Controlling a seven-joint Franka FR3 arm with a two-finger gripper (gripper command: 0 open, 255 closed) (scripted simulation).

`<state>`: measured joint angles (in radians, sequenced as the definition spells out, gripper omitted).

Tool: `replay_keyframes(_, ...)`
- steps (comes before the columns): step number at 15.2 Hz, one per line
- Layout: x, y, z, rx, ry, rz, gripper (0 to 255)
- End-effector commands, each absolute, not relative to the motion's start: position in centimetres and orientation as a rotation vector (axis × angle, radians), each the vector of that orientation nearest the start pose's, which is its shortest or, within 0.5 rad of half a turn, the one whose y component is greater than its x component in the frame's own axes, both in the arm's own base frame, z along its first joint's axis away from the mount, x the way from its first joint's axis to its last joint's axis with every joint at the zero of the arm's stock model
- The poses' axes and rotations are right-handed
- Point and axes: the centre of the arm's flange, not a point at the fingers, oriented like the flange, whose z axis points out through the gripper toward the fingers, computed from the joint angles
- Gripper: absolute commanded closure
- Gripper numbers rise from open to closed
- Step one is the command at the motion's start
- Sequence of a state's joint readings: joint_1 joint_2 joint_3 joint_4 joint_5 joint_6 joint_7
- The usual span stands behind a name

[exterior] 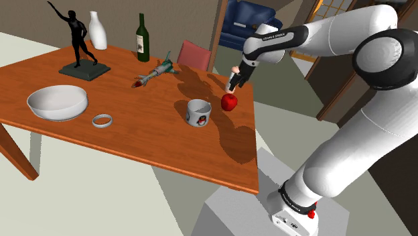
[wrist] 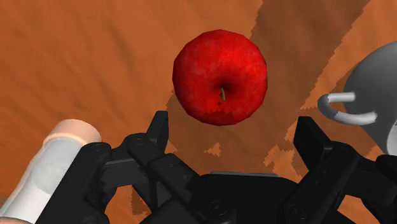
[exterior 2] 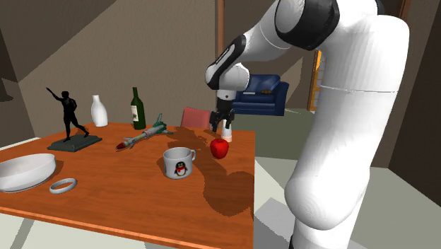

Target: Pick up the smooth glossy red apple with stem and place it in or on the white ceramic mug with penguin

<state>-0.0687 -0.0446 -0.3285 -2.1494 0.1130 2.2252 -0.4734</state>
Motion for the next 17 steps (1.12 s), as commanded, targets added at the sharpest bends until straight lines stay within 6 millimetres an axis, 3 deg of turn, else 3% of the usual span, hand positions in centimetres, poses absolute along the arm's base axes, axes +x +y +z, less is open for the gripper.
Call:
replay_keyframes(1,50.5,-20.9,42.0,-3.084,-0.015,-0.237,0)
replay_keyframes(7,51.0,-20.8,39.1,-3.084,-0.015,-0.237,0)
replay_keyframes(14,51.0,-20.8,39.1,-3.084,-0.015,-0.237,0)
replay_keyframes(15,51.0,-20.8,39.1,-3.084,-0.015,-0.237,255)
replay_keyframes(17,51.0,-20.8,39.1,-3.084,-0.015,-0.237,255)
